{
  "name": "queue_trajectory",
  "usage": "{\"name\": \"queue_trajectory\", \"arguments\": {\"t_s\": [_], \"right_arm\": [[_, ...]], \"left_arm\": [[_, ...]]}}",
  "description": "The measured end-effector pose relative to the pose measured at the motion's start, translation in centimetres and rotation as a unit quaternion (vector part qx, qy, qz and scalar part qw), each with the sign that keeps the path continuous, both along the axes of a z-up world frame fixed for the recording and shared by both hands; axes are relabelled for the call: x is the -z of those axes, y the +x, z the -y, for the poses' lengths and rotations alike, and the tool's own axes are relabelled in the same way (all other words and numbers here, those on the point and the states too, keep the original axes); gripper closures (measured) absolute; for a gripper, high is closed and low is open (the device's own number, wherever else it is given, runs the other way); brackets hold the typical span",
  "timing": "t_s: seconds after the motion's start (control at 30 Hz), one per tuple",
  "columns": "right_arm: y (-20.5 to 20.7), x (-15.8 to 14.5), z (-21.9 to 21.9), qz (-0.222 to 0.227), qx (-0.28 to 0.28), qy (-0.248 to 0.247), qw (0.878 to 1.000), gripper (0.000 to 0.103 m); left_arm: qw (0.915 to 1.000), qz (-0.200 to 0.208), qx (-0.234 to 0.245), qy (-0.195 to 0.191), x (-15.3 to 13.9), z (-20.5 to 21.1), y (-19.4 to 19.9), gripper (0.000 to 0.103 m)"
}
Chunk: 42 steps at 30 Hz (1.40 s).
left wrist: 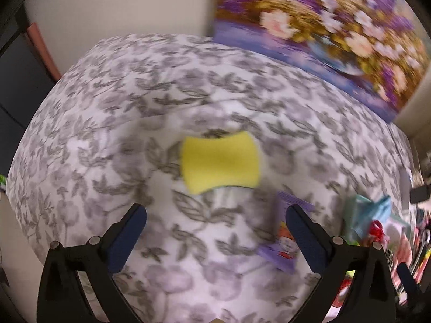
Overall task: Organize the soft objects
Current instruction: 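Move both tools back over the yellow sponge and purple wipes pack, then close the right gripper on the purple wipes pack while the left grasps the yellow sponge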
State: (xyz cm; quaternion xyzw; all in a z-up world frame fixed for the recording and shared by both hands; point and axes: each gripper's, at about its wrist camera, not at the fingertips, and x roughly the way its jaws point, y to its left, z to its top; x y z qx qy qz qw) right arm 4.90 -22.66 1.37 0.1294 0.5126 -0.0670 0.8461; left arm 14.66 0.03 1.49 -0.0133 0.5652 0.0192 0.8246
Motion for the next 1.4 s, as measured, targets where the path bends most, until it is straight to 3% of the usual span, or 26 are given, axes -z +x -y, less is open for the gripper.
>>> {"name": "queue_trajectory", "arguments": {"t_s": [0.37, 0.67, 1.03, 1.23, 1.3, 1.4], "right_arm": [[3.7, 3.2, -6.4, -0.030, -0.047, 0.013, 0.998, 0.000], [6.1, 6.1, -7.8, -0.061, -0.064, 0.010, 0.996, 0.000], [6.9, 8.2, -9.1, -0.085, -0.078, 0.030, 0.993, 0.000], [6.9, 9.7, -9.3, -0.102, -0.077, 0.039, 0.991, 0.001], [6.9, 9.8, -9.3, -0.103, -0.076, 0.040, 0.991, 0.004], [7.0, 10.0, -9.1, -0.105, -0.074, 0.048, 0.991, 0.009]], "left_arm": [[0.9986, -0.018, -0.044, -0.021, 2.7, -5.5, 2.2, 0.000], [0.9983, -0.059, 0.005, 0.000, 6.3, -5.5, 4.4, 0.000], [0.9978, -0.055, 0.037, 0.002, 8.2, -3.7, 5.1, 0.001], [0.9974, -0.038, 0.061, -0.003, 8.0, -2.8, 5.1, 0.021], [0.9972, -0.036, 0.065, -0.009, 7.9, -2.6, 5.2, 0.034], [0.9965, -0.035, 0.068, -0.034, 7.9, -2.4, 5.3, 0.044]]}}
